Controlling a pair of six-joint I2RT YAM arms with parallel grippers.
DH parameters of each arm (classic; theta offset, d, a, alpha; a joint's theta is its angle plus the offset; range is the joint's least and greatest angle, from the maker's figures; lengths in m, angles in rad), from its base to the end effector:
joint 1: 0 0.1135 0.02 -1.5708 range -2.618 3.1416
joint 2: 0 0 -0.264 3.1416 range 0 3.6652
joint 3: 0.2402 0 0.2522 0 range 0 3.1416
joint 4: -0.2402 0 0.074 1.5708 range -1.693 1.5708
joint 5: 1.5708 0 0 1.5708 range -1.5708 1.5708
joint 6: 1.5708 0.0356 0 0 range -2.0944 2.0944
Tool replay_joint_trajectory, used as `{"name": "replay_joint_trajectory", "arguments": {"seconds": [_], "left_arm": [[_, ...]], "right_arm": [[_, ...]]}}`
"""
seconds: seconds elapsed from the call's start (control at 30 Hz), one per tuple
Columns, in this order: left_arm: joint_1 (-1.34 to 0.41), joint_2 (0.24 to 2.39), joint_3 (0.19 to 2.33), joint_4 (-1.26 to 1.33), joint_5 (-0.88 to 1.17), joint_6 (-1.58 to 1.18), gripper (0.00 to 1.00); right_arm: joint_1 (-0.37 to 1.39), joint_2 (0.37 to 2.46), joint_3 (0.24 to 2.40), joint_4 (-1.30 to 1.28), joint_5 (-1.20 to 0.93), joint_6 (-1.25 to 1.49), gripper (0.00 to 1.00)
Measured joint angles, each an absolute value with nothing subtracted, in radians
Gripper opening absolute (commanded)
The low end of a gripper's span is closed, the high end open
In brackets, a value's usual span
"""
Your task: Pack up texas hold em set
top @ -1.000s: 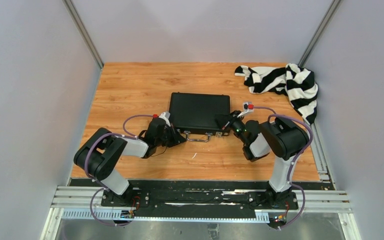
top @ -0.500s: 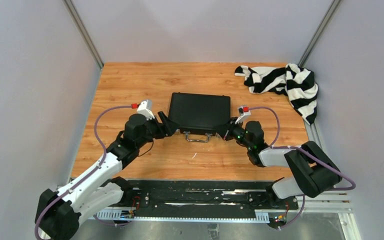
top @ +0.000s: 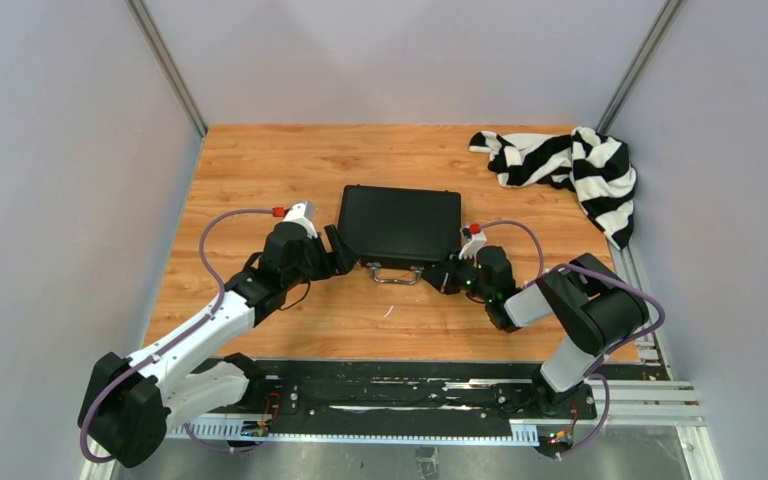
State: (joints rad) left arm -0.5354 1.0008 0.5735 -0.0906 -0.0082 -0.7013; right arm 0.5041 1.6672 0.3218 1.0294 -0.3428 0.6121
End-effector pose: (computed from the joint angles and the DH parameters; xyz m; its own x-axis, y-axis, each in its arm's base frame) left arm 0.1898 -0.1123 0.2346 -0.6505 -0.3643 -0.6664 0.1104 0.8228 -0.5575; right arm 0.2226 0.1365 0.1175 -0.6448 0.2623 -0.7179 -0.4449 0.6349 0.6316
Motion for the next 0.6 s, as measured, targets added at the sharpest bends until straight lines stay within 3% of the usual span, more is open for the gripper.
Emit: {"name": "replay_joint_trajectory", "arguments": {"seconds": [0.23,0.5,0.6], "left_arm": [[-0.535,1.003,0.574,-0.093,-0.020,-0.679,0.85],[-0.535,1.010,0.574,-0.092,-0.029,-0.676,0.88],[-0.535,1.022,0.574,-0.085,-0.028,-0.676,0.89]], "right_arm": [[0.503,1.559,0.290,0.946,-0.331,0.633,0.01],[0.506,1.005,0.323,0.595,-0.271,0.568,0.01],[0.506,0.931,0.334,0.529,-0.257,0.537,0.01]]}}
